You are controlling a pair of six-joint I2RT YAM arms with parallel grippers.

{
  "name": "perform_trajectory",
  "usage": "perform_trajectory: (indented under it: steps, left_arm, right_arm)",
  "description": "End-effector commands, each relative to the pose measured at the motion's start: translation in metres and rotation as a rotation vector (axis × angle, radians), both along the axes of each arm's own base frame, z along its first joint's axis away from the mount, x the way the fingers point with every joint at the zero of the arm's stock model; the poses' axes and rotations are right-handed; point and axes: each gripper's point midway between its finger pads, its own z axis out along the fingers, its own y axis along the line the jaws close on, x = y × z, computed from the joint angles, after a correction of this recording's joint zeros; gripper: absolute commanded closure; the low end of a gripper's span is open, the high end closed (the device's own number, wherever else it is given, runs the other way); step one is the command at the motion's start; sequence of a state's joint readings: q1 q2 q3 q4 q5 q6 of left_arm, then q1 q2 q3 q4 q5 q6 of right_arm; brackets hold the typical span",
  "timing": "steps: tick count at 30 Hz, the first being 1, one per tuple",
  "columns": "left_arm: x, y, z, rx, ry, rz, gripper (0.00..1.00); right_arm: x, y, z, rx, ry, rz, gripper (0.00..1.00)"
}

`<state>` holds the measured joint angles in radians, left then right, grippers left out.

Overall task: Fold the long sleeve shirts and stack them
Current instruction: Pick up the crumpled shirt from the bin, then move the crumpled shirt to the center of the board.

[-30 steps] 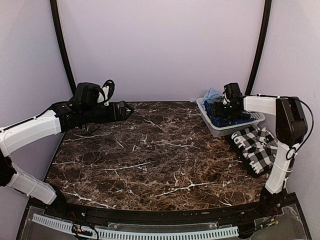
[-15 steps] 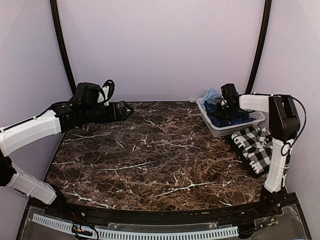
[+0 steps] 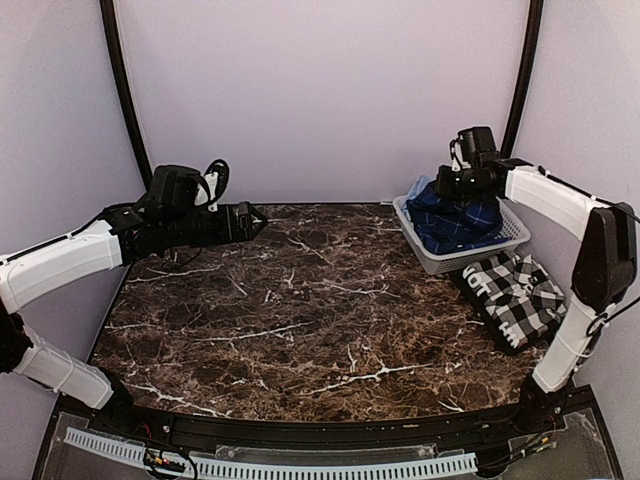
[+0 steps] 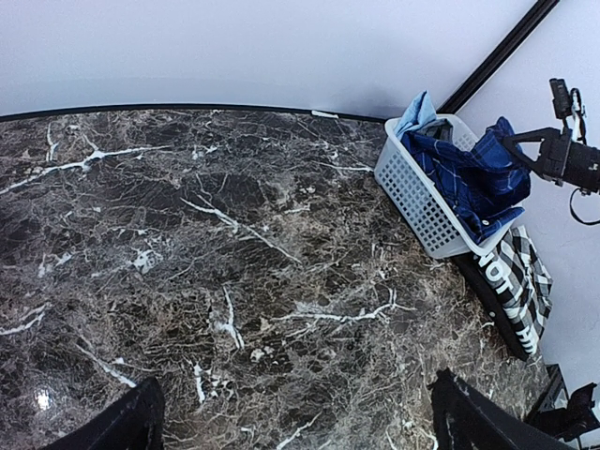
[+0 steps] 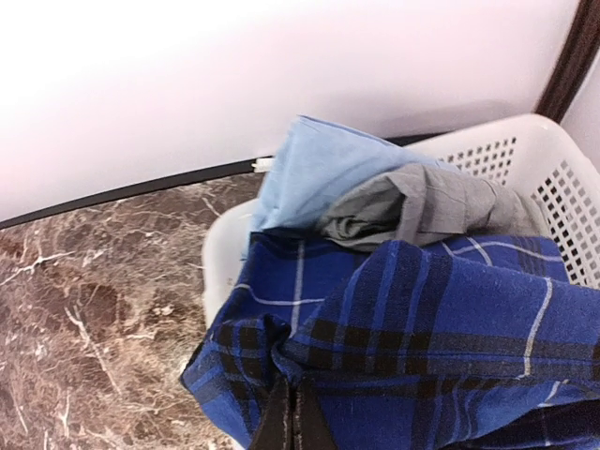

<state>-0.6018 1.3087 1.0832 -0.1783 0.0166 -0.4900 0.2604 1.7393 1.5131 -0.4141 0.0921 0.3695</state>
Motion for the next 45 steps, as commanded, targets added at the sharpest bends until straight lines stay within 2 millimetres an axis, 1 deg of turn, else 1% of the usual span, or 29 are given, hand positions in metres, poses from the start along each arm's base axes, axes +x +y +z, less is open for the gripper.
perform_trajectory:
  steps: [1, 3, 4, 9, 13, 16, 19, 20, 21, 25, 26, 30, 31, 34, 37, 40, 41, 43, 45]
  left_arm:
    - [0.0, 0.003, 0.005, -0.009, -0.02, 0.006, 0.02]
    - [0.0, 0.002, 0.004, -0.009, -0.02, 0.003, 0.02]
    - [0.001, 0.002, 0.004, -0.01, -0.021, 0.001, 0.02]
    - [0.001, -0.003, 0.005, -0.026, -0.021, -0.02, 0.02]
    - [-0.002, -0.011, 0.005, -0.047, -0.022, -0.063, 0.02]
    - [-0.007, -0.021, 0.007, -0.081, -0.029, -0.12, 0.03]
    - [-0.014, -0.035, 0.01, -0.129, -0.034, -0.207, 0.04]
    - [-0.017, -0.038, 0.008, -0.134, -0.029, -0.224, 0.05]
    - [-0.019, -0.042, 0.011, -0.15, -0.04, -0.252, 0.05]
    - [-0.024, -0.053, 0.011, -0.166, -0.054, -0.304, 0.06]
    - [-0.025, -0.056, 0.008, -0.164, -0.047, -0.31, 0.07]
    - [-0.025, -0.065, 0.0, -0.175, -0.024, -0.338, 0.08]
    - [-0.026, -0.068, 0.001, -0.183, -0.028, -0.346, 0.09]
    - [-0.032, -0.08, -0.003, -0.193, -0.021, -0.39, 0.09]
    - [-0.037, -0.088, -0.005, -0.194, -0.02, -0.416, 0.09]
    - [-0.035, -0.088, -0.013, -0.187, 0.0, -0.391, 0.1]
    - [-0.035, -0.085, -0.018, -0.18, 0.009, -0.377, 0.1]
    - [-0.032, -0.08, -0.027, -0.162, 0.022, -0.339, 0.11]
    - [-0.027, -0.073, -0.038, -0.13, 0.032, -0.289, 0.12]
  right_arm:
    - [-0.013, 0.044, 0.073, 0.016, -0.16, 0.149, 1.0]
    - [-0.022, 0.062, 0.102, 0.009, -0.221, 0.198, 1.0]
    - [-0.029, 0.074, 0.115, 0.0, -0.253, 0.233, 1.0]
    - [-0.061, 0.118, 0.186, 0.009, -0.413, 0.358, 1.0]
    - [-0.089, 0.147, 0.239, 0.059, -0.532, 0.45, 1.0]
    - [-0.11, 0.166, 0.273, 0.124, -0.609, 0.513, 1.0]
    - [-0.133, 0.186, 0.301, 0.181, -0.676, 0.583, 1.0]
    - [-0.137, 0.191, 0.308, 0.198, -0.693, 0.6, 1.0]
    - [-0.143, 0.196, 0.317, 0.217, -0.712, 0.615, 1.0]
    - [-0.163, 0.214, 0.345, 0.285, -0.763, 0.681, 1.0]
    - [-0.169, 0.216, 0.355, 0.305, -0.782, 0.694, 1.0]
    - [-0.189, 0.228, 0.382, 0.361, -0.838, 0.736, 1.0]
    - [-0.194, 0.229, 0.389, 0.373, -0.856, 0.744, 1.0]
    - [-0.204, 0.233, 0.405, 0.404, -0.906, 0.749, 1.0]
    - [-0.206, 0.236, 0.408, 0.407, -0.926, 0.734, 1.0]
    - [-0.196, 0.236, 0.398, 0.371, -0.903, 0.692, 1.0]
    - [-0.189, 0.234, 0.39, 0.344, -0.886, 0.658, 1.0]
    - [-0.181, 0.231, 0.375, 0.301, -0.856, 0.622, 1.0]
    - [-0.179, 0.23, 0.362, 0.272, -0.832, 0.62, 1.0]
